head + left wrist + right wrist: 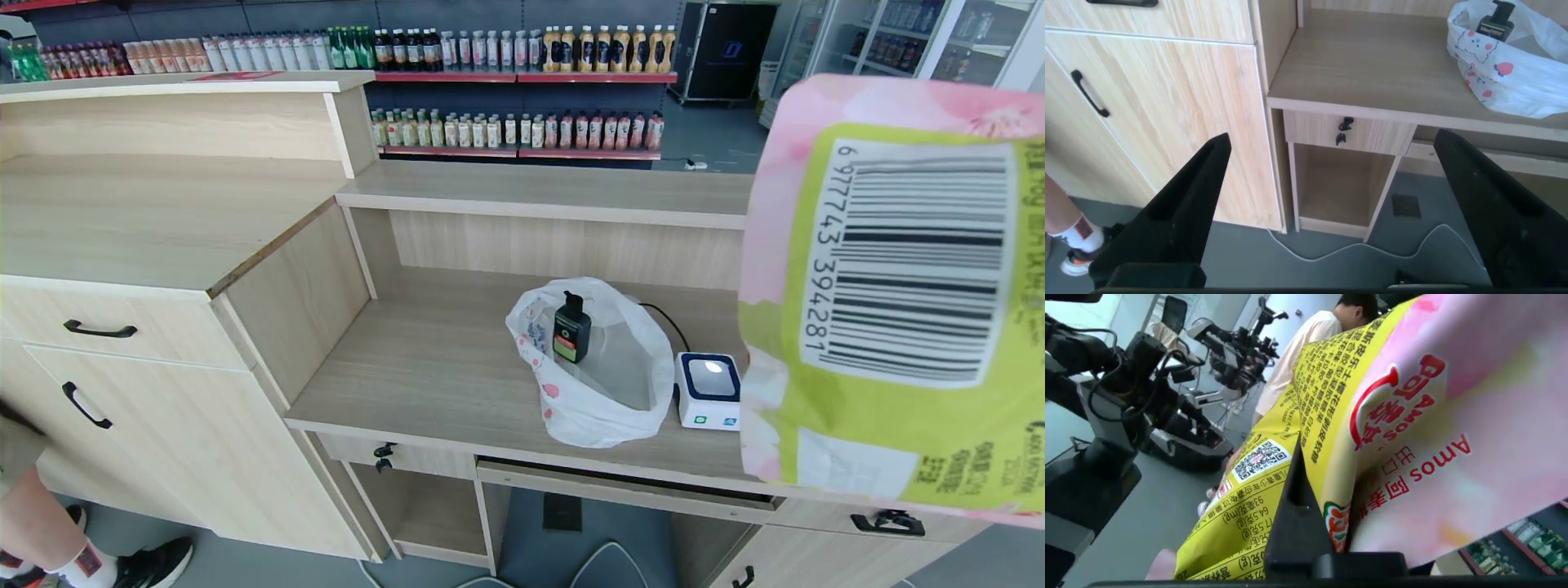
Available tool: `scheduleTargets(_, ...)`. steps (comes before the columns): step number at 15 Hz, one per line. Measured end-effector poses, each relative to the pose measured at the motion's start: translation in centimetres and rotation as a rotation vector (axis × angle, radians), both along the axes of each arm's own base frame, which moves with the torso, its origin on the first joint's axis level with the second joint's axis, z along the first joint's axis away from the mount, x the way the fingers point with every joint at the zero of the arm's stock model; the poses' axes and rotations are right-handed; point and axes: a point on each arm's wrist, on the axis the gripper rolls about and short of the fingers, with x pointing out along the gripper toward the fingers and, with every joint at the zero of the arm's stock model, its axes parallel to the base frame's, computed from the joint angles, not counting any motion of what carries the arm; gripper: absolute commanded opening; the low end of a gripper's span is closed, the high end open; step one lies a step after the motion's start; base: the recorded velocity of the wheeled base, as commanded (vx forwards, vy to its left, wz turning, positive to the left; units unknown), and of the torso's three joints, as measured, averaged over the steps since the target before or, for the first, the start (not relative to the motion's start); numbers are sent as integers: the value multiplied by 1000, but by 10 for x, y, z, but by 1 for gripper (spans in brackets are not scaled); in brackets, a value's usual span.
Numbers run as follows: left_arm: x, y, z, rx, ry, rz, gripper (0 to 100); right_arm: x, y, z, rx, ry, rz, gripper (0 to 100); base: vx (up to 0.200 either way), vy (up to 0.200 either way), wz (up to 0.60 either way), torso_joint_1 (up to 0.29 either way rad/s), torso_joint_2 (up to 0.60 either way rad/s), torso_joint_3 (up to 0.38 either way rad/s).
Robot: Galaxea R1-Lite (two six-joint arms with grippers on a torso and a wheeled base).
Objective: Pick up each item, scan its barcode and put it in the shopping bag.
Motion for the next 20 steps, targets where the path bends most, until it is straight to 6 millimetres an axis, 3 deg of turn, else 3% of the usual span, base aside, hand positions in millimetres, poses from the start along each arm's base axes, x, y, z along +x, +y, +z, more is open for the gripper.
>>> scheduleTargets(4,0,0,0,0,0,0,100,-1,-5,3,-5,91,4,0,0,0,0,0,0,0)
scheduleTargets(8,0,0,0,0,0,0,100,-28,-21,18,74,191,-17,0,0,0,0,0,0,0)
scheduleTargets(12,0,0,0,0,0,0,100,-48,-28,13,90,212,-14,0,0,0,0,0,0,0)
scheduleTargets(16,0,0,0,0,0,0,100,-42,-26,8,85,271,-29,0,0,0,0,0,0,0)
scheduleTargets(20,0,0,0,0,0,0,100,-17,-18,-3,58,358,-33,0,0,0,0,0,0,0)
